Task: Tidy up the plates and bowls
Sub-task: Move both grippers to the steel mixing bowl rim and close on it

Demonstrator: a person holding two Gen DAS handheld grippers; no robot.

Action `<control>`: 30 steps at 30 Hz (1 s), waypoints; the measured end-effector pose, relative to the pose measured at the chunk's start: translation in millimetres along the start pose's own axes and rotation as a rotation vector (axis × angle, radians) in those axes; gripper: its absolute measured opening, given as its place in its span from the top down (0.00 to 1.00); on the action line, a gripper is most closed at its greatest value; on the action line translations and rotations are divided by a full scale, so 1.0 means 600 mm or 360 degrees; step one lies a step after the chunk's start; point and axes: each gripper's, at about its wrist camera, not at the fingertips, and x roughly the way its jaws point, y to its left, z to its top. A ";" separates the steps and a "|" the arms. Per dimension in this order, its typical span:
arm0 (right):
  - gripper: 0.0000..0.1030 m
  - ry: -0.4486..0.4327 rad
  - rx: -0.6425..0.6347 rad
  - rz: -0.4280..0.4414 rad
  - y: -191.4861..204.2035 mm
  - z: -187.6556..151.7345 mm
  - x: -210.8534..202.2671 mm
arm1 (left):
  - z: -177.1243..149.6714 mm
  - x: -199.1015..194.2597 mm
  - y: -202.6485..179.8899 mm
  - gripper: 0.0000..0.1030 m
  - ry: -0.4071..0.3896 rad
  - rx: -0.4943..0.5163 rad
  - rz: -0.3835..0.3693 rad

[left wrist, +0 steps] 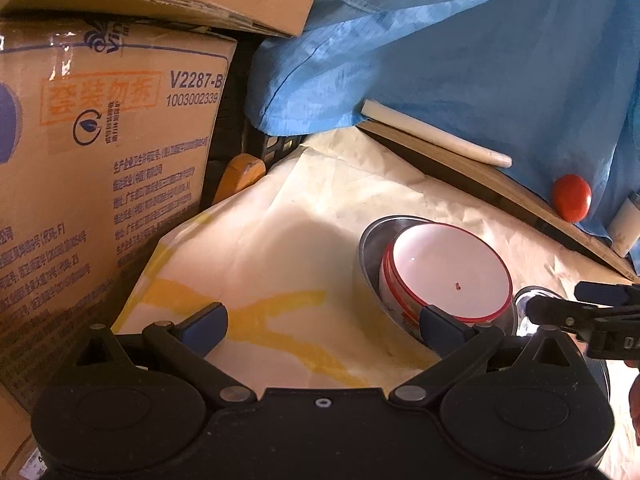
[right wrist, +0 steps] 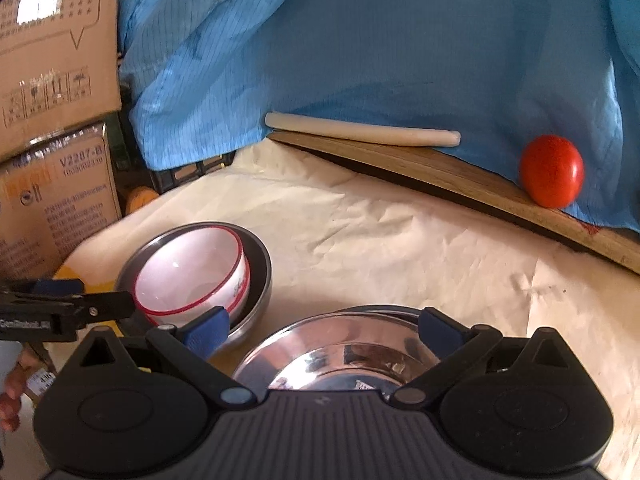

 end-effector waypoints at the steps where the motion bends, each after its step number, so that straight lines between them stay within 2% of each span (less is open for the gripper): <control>1: 0.00 0.0007 -0.0009 -0.0004 0.001 0.001 0.003 | 0.000 0.000 0.001 0.01 -0.0003 0.0005 -0.0007; 7: 0.01 0.0048 -0.0021 0.0021 0.005 0.010 0.019 | -0.001 -0.002 0.004 0.02 -0.0022 0.0021 -0.0035; 15: 0.06 0.0079 -0.0116 -0.0012 0.021 0.018 0.035 | 0.000 -0.008 0.006 0.16 -0.0063 0.0032 -0.0070; 19: 0.17 0.0102 -0.0079 0.0025 0.018 0.024 0.038 | 0.001 -0.009 0.007 0.28 -0.0073 0.0029 -0.0120; 26: 0.25 0.0145 -0.0060 0.0059 0.020 0.034 0.041 | 0.004 -0.008 0.011 0.55 -0.0052 -0.0033 -0.0244; 30: 0.40 0.0219 -0.0008 0.0145 0.014 0.043 0.044 | 0.012 -0.006 0.009 0.66 -0.0002 -0.0063 -0.0292</control>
